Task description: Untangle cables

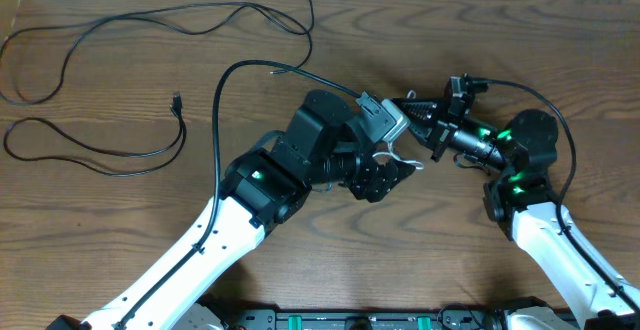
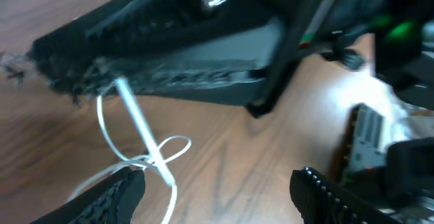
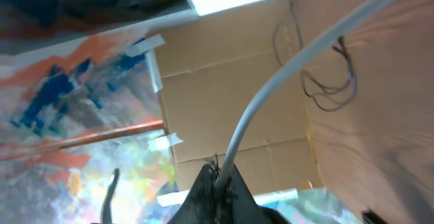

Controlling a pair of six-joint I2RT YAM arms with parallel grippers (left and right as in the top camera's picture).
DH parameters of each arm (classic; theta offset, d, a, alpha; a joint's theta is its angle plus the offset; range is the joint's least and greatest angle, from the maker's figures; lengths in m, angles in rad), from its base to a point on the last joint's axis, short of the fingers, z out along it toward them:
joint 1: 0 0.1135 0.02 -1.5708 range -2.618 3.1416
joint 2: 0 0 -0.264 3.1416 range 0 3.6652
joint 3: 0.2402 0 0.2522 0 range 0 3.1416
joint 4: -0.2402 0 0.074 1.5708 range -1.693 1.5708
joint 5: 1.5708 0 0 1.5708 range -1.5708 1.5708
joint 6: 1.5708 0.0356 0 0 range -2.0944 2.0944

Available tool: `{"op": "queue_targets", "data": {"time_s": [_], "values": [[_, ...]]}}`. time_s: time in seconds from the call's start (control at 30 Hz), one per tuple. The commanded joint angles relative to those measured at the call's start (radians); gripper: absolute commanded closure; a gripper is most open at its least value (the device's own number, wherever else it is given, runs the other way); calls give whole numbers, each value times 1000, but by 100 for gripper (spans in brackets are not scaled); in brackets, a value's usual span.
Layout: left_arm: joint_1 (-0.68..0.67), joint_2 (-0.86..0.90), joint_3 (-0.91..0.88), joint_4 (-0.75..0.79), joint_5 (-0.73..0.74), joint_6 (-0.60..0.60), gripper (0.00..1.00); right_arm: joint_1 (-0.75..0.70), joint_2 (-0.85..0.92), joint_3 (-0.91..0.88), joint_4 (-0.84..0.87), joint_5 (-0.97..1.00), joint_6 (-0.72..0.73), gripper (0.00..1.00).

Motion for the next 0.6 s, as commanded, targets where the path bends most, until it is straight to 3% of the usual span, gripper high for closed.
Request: {"op": "queue_targets", "data": {"time_s": [0.0,0.17,0.33,0.43,0.57], "values": [[0,-7,-5,10,-83,20,25,4,-8,5,37,10,69,99],[0,-7,-5,16,-167,16,28,4,-8,5,43,-29,69,99],[0,-7,-5,37,-149,8,30,10,-8,5,45,-48,92,99],[0,-7,-5,50,-126,8,37,16,-8,5,43,-62,92,99],[0,-7,-5,58,-78,8,57,27,-8,5,43,-63,95,99]]}}
